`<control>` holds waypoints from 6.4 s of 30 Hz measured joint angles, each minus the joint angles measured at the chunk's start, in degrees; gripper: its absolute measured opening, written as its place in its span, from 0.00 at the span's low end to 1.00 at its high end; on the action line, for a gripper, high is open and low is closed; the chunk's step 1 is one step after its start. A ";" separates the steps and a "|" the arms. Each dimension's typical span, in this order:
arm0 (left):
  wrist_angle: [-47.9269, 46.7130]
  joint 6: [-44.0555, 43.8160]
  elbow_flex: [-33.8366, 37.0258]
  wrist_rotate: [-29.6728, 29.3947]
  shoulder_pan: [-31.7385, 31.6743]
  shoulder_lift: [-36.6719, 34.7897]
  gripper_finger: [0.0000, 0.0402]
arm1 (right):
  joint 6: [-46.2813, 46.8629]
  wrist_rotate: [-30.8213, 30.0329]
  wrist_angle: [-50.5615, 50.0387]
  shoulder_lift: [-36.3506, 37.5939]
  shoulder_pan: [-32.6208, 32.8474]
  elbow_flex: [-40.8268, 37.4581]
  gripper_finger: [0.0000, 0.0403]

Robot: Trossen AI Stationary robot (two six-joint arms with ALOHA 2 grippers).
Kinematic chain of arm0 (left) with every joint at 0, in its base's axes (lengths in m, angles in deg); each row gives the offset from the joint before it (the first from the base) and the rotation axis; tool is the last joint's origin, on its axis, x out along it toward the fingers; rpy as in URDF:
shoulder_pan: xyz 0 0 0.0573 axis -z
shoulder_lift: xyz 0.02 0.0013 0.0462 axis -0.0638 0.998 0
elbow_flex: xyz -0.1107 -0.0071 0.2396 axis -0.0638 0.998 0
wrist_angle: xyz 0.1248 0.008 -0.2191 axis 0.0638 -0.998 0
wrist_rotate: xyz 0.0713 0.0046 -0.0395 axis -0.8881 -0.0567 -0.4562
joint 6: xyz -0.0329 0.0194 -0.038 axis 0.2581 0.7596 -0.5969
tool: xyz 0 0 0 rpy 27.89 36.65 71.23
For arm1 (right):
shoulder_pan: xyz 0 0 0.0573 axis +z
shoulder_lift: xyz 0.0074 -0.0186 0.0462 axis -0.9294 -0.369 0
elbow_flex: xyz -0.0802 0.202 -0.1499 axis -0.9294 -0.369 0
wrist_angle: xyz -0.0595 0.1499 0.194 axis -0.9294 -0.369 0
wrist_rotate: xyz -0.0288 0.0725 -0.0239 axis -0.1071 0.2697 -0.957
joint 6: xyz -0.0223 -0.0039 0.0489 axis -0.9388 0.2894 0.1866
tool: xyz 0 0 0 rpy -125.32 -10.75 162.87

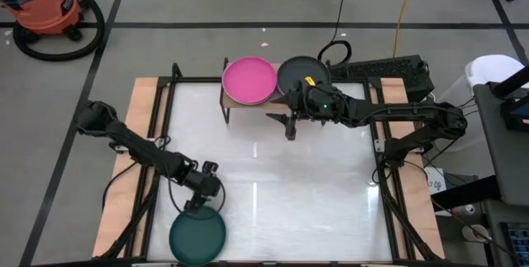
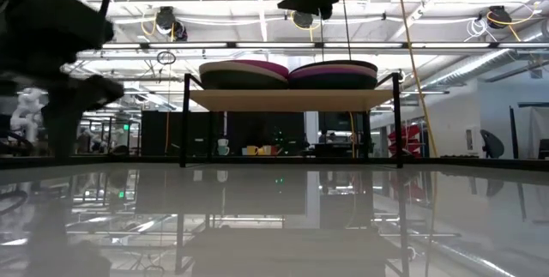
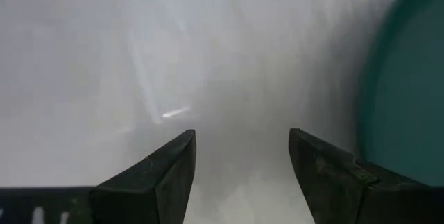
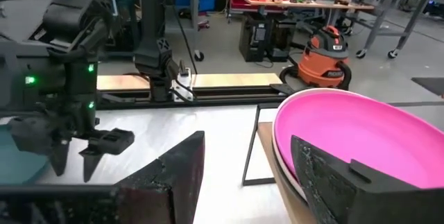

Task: Place and stack plates onto a shelf
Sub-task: Stack the dark green plate on top of the pink plate on the shelf, then return to Home Position

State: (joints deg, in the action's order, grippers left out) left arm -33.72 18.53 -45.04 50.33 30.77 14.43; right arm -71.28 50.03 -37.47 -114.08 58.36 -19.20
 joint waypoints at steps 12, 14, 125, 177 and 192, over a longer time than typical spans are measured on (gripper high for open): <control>-0.74 -4.87 -2.69 3.23 5.12 -5.58 0.58 | 1.33 -0.11 0.02 0.00 3.30 0.00 0.48; -0.70 -6.68 -2.64 2.30 6.71 -4.73 0.58 | 0.66 -0.28 0.02 0.00 3.68 0.00 0.48; -23.84 20.00 -56.21 15.68 -76.00 10.65 0.50 | -9.12 -9.29 -6.98 8.24 6.72 0.00 0.48; 10.67 2.33 16.16 20.02 -63.34 -79.25 0.50 | 5.24 -7.60 27.80 58.89 7.09 -55.01 0.48; 31.15 1.92 31.10 20.07 -63.34 -79.30 0.50 | 4.16 -8.21 24.59 58.82 7.05 -61.07 0.48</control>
State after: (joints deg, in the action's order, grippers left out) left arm -2.58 20.45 -13.94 70.40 -32.57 -64.87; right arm -67.12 41.82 -12.89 -55.26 65.40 -80.26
